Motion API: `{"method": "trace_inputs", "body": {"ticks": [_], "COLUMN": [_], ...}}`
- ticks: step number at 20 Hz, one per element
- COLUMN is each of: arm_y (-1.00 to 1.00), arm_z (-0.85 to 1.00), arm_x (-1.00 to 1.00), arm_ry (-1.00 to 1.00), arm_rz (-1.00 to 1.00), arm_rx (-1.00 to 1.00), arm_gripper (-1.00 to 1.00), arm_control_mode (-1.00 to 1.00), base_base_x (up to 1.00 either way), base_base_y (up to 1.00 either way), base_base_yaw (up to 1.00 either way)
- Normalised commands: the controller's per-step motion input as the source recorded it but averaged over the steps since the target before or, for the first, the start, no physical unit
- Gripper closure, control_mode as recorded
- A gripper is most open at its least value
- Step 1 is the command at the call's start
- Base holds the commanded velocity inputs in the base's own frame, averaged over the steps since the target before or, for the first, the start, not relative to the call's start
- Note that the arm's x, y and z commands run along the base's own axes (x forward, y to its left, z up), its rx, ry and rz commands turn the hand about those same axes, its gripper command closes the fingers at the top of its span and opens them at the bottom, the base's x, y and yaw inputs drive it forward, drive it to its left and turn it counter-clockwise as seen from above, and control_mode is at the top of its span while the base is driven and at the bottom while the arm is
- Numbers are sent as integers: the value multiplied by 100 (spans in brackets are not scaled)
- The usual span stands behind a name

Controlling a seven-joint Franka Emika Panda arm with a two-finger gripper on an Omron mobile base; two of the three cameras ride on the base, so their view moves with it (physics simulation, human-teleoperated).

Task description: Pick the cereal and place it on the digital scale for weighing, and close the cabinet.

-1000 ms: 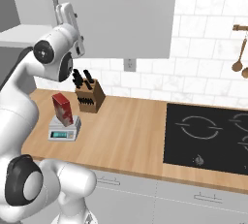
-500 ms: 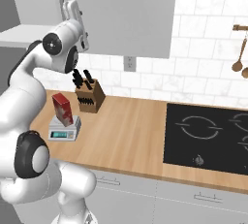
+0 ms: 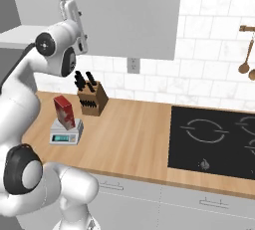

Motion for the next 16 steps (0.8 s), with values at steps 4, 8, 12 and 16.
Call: {"method": "trace_inputs", "body": {"ticks": [4,8,12,16], "arm_y": [0,6,4,8], "arm_z": [0,5,10,1], "arm_x": [-100,-100,-100,-96], "arm_ry": [0,4,11,21], "arm_rz": [0,0,0,0], "arm_rx": [-4,-4,-2,-7], "arm_gripper": [-100,-100,-100,-100], "arm_control_mode": [-100,-100,-100,-100], "base_base_x": [0,0,0,0], "base_base_y": [0,0,0,0], "base_base_yaw": [0,0,0,0]}}
